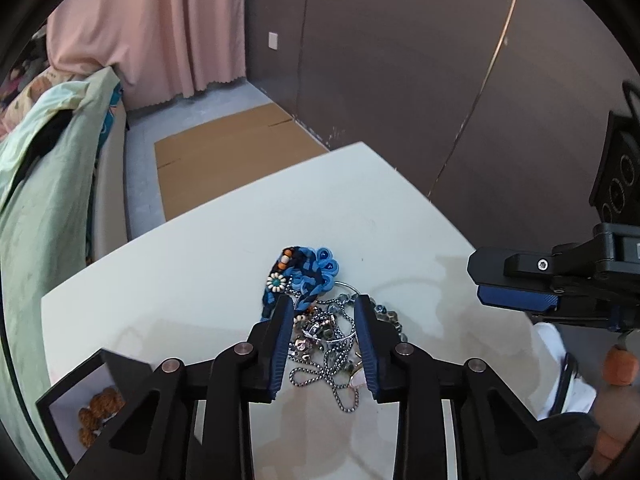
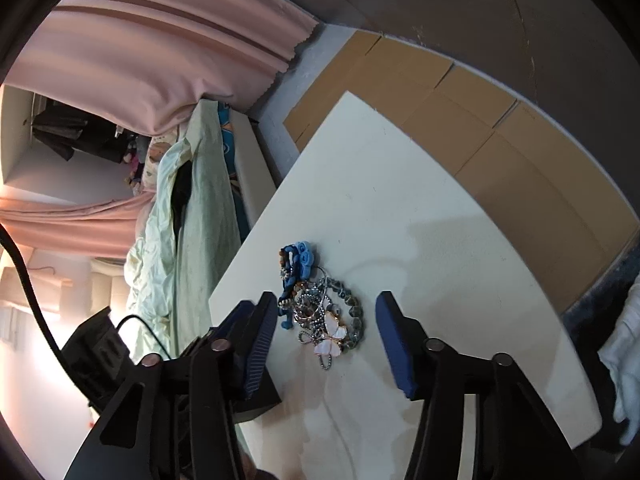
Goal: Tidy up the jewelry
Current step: 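Grasp the blue beaded strand from the pile with the left tool, then lift the blue strand toward the box with the left tool while the right tool grasps the silver chain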
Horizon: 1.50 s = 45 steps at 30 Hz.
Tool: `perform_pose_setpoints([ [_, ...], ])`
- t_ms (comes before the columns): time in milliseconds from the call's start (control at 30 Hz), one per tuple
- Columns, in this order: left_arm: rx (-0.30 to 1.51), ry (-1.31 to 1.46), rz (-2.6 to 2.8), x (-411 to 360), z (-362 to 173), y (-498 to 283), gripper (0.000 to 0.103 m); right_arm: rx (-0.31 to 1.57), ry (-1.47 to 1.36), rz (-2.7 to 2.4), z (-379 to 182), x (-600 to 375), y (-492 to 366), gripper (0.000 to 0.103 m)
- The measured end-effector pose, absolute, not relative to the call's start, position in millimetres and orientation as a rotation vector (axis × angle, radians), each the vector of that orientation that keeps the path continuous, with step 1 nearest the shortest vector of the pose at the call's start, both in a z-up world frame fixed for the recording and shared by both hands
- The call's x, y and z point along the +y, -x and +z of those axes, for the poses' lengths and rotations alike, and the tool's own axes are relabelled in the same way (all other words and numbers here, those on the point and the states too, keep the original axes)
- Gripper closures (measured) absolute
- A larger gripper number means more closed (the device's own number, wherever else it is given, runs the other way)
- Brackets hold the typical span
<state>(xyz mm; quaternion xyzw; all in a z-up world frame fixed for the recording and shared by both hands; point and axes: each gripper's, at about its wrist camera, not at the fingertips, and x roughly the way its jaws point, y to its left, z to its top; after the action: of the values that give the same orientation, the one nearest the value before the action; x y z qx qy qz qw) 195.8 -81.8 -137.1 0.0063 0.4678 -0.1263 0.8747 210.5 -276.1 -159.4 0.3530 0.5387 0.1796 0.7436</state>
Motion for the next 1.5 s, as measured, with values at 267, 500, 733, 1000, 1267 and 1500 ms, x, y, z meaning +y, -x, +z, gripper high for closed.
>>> perform_pose_setpoints([
  [267, 1.038, -0.083, -0.186, -86.1, -158.7, -210.4, 0.071, 1.189, -0.767, 0.418, -163.6, -269.1, -214.7, 0.052],
  [500, 1.049, -0.027, -0.190, -75.2, -161.4, -211.9, 0.094, 1.223, -0.817, 0.477, -176.4, -257.2, -218.6, 0.065],
  [733, 1.017, 0.055, -0.217, -63.1, -150.2, -207.6, 0.094, 1.276, -0.875, 0.510, -193.7, -240.4, -222.5, 0.070],
  [1000, 0.977, 0.117, -0.224, -48.0, -136.8, -203.5, 0.094, 1.307, -0.860, 0.478, -205.1, -223.7, -229.5, 0.072],
  [1267, 0.933, 0.161, -0.229, -34.4, -121.6, -197.5, 0.094, 1.310, -0.844, 0.431, -211.0, -221.7, -235.9, 0.073],
  [1500, 0.893, 0.178, -0.233, -23.0, -105.6, -188.3, 0.094, 1.313, -0.828, 0.399, -214.6, -222.2, -240.5, 0.088],
])
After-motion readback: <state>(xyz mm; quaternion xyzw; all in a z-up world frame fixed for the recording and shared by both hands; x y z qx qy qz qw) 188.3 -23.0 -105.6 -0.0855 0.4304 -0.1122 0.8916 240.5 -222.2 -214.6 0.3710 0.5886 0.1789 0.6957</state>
